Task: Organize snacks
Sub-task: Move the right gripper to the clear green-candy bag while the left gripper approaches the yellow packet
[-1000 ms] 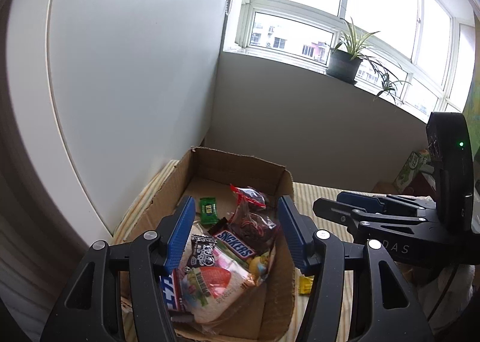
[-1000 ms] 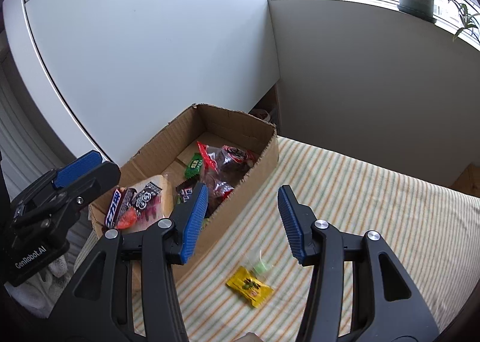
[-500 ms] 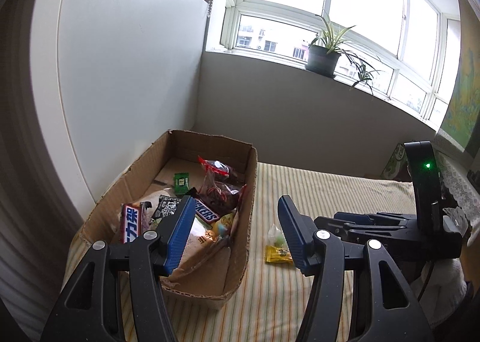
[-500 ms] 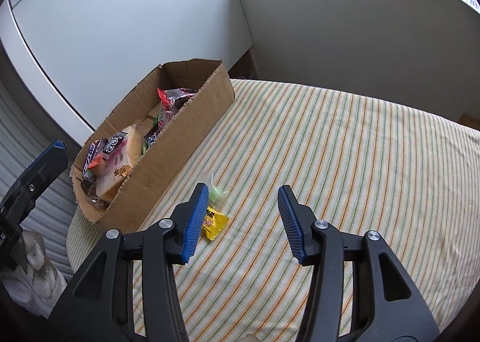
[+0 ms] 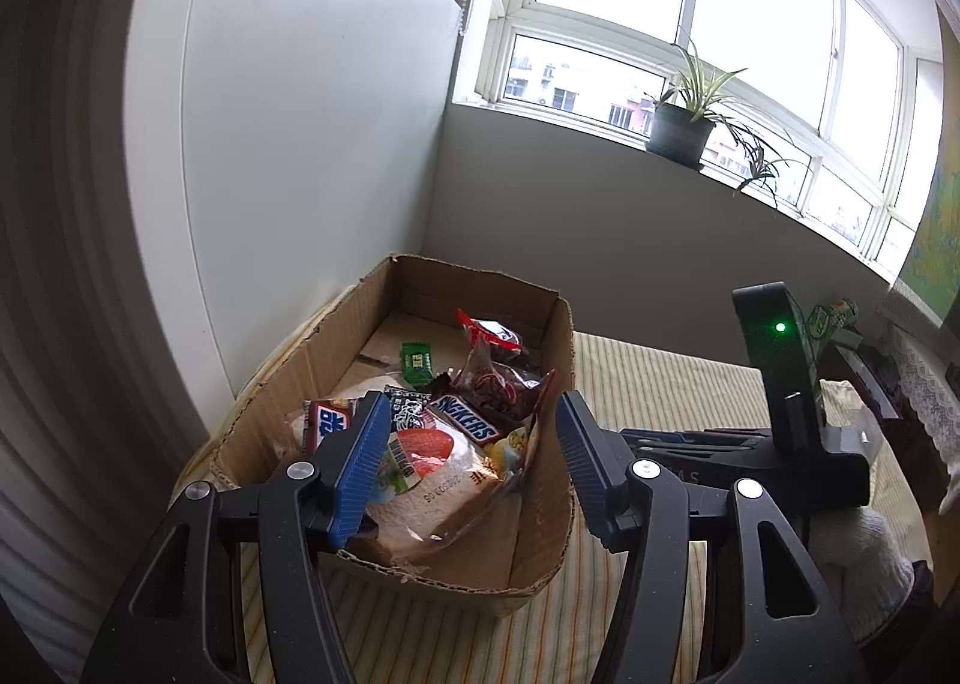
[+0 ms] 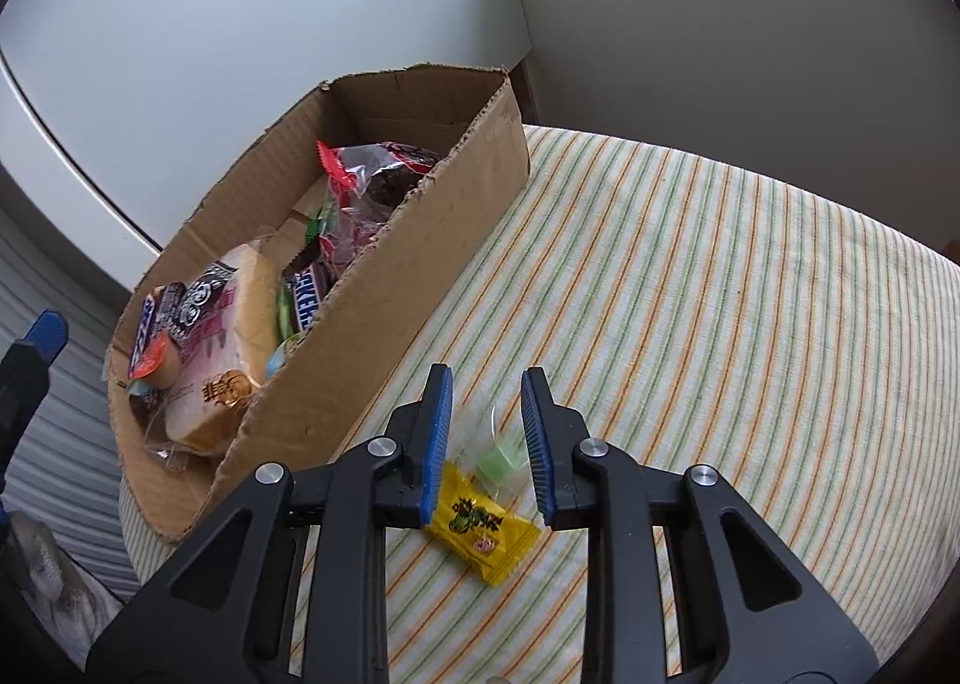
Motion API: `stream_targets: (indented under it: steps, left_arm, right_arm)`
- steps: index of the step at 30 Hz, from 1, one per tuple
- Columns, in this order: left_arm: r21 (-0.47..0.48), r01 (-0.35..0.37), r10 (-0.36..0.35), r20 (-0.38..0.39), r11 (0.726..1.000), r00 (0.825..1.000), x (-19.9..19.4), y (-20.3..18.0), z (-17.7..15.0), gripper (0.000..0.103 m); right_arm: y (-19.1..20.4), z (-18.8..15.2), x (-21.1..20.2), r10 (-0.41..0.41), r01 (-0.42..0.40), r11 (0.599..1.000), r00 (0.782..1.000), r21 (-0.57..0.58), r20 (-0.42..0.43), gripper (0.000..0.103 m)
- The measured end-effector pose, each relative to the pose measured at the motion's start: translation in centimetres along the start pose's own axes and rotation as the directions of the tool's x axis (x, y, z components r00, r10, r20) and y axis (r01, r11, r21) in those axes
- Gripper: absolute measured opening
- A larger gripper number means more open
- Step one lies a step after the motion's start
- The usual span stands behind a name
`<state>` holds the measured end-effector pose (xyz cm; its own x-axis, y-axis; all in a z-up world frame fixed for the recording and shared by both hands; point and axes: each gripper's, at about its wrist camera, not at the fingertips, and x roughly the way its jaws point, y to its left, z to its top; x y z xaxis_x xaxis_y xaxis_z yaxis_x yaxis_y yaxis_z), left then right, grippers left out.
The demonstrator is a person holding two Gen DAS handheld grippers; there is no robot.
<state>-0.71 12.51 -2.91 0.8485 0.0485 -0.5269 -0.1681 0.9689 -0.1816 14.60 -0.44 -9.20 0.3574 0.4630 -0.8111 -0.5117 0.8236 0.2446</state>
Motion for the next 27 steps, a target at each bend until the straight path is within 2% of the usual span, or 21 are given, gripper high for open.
stream_targets:
  steps: [4, 7, 11, 16, 20, 24, 27]
  left_arm:
    - [-0.008, -0.003, 0.003, 0.008, 1.000, 1.000, -0.2, 0.6, 0.1, 0.057]
    - [-0.009, -0.003, 0.003, 0.002, 1.000, 1.000, -0.1, 0.7, 0.1, 0.057]
    - [-0.004, 0.000, 0.000, 0.000, 1.000, 1.000, -0.2, 0.6, 0.0, 0.057]
    - [-0.010, 0.007, -0.007, -0.002, 1.000, 1.000, -0.1, 0.2, 0.1, 0.057]
    - [0.002, 0.021, -0.021, 0.003, 1.000, 1.000, -0.3, -0.8, 0.1, 0.057]
    - [0.039, 0.047, -0.047, -0.005, 0.998, 0.999, -0.3, -2.6, -0.3, 0.057]
    - [0.083, 0.072, -0.071, -0.020, 0.994, 0.997, -0.5, -4.1, -1.0, 0.057]
  right_arm:
    - [0.9, -0.1, 1.7, -0.024, 0.022, 0.998, 0.999, -0.052, -0.043, 0.024]
    - [2.4, -0.9, 1.6, -0.064, 0.055, 0.987, 0.996, -0.149, -0.060, 0.018]
    - [4.5, -3.9, 0.7, -0.128, 0.101, 0.939, 0.990, -0.329, -0.063, 0.017]
    - [5.1, -7.2, -1.7, -0.177, 0.132, 0.883, 0.982, -0.451, -0.060, 0.016]
    - [2.4, -8.8, -3.7, -0.216, 0.168, 0.882, 0.974, -0.439, -0.062, 0.016]
    - [-2.4, -9.4, -5.7, -0.241, 0.208, 0.918, 0.969, -0.339, -0.058, 0.016]
    - [-4.3, -10.0, -6.8, -0.208, 0.189, 0.946, 0.977, -0.265, -0.045, 0.016]
